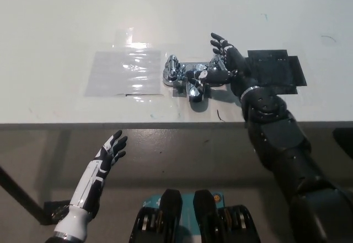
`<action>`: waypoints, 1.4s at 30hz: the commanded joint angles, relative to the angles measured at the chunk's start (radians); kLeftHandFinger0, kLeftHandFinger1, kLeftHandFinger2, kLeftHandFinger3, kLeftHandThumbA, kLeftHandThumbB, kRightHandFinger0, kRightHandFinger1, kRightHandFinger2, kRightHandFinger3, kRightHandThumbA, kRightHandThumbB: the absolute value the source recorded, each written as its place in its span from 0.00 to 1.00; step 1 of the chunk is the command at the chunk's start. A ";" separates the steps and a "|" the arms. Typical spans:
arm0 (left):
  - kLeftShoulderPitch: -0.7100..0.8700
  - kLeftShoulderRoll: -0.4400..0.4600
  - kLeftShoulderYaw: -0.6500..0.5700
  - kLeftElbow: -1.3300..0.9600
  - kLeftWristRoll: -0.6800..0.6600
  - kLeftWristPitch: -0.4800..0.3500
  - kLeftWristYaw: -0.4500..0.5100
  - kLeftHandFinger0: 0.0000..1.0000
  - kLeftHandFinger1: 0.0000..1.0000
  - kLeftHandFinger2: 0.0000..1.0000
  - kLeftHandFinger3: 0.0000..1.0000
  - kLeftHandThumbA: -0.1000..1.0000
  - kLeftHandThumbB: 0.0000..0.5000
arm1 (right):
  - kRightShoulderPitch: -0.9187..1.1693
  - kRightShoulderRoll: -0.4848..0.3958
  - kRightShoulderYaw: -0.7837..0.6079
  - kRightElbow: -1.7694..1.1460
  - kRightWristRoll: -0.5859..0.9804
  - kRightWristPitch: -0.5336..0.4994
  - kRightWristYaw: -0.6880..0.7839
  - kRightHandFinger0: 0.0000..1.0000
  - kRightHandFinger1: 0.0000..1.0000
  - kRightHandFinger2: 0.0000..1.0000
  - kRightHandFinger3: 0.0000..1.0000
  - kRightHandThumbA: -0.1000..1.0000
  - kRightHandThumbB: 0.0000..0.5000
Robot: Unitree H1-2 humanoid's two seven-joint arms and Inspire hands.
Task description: The faucet is at the center of the desk and the robot turn off the faucet by turning the right faucet handle using the right hand
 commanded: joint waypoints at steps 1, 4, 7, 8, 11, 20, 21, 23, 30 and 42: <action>-0.013 0.021 0.005 -0.038 0.014 -0.032 -0.009 1.00 1.00 1.00 1.00 1.00 0.66 | -0.117 0.181 0.004 -0.139 -0.139 -0.015 -0.544 1.00 1.00 1.00 1.00 1.00 0.24; -0.015 0.022 0.005 -0.036 0.017 -0.032 -0.007 1.00 1.00 1.00 1.00 1.00 0.66 | -0.129 0.196 -0.011 -0.135 -0.133 -0.026 -0.604 1.00 1.00 1.00 1.00 1.00 0.21; -0.015 0.023 0.004 -0.038 0.016 -0.027 -0.009 1.00 1.00 1.00 1.00 1.00 0.65 | -0.138 0.216 -0.029 -0.139 -0.123 -0.051 -0.662 1.00 1.00 1.00 1.00 1.00 0.20; -0.013 0.022 0.004 -0.039 0.013 -0.027 -0.010 1.00 1.00 1.00 1.00 1.00 0.65 | -0.138 0.219 -0.032 -0.136 -0.120 -0.066 -0.677 1.00 1.00 1.00 1.00 1.00 0.19; -0.013 0.022 0.002 -0.040 0.010 -0.024 -0.013 1.00 1.00 1.00 1.00 1.00 0.64 | -0.139 0.227 -0.039 -0.137 -0.121 -0.095 -0.720 1.00 1.00 1.00 1.00 1.00 0.20; -0.020 0.032 0.006 -0.034 0.006 -0.030 -0.018 1.00 1.00 1.00 1.00 0.99 0.63 | -0.064 0.181 -0.045 -0.326 -0.075 -0.157 -0.593 1.00 1.00 1.00 1.00 1.00 0.31; -0.020 0.032 0.006 -0.033 0.009 -0.030 -0.017 1.00 1.00 1.00 1.00 0.99 0.62 | -0.052 0.178 -0.052 -0.358 -0.049 -0.168 -0.561 1.00 1.00 1.00 1.00 1.00 0.35; -0.019 0.032 0.006 -0.033 0.009 -0.030 -0.016 1.00 1.00 1.00 1.00 0.99 0.62 | -0.033 0.169 -0.057 -0.410 -0.014 -0.182 -0.506 1.00 1.00 1.00 1.00 1.00 0.38; -0.022 0.034 0.010 -0.030 0.002 -0.029 -0.015 1.00 1.00 1.00 1.00 0.99 0.61 | 0.049 0.118 -0.075 -0.765 0.049 -0.116 -0.405 1.00 1.00 1.00 1.00 1.00 0.56; -0.020 0.039 0.015 -0.046 0.007 -0.026 -0.011 1.00 1.00 1.00 1.00 1.00 0.60 | 0.222 0.038 -0.009 -1.311 0.000 -0.035 -0.311 1.00 1.00 1.00 1.00 1.00 0.41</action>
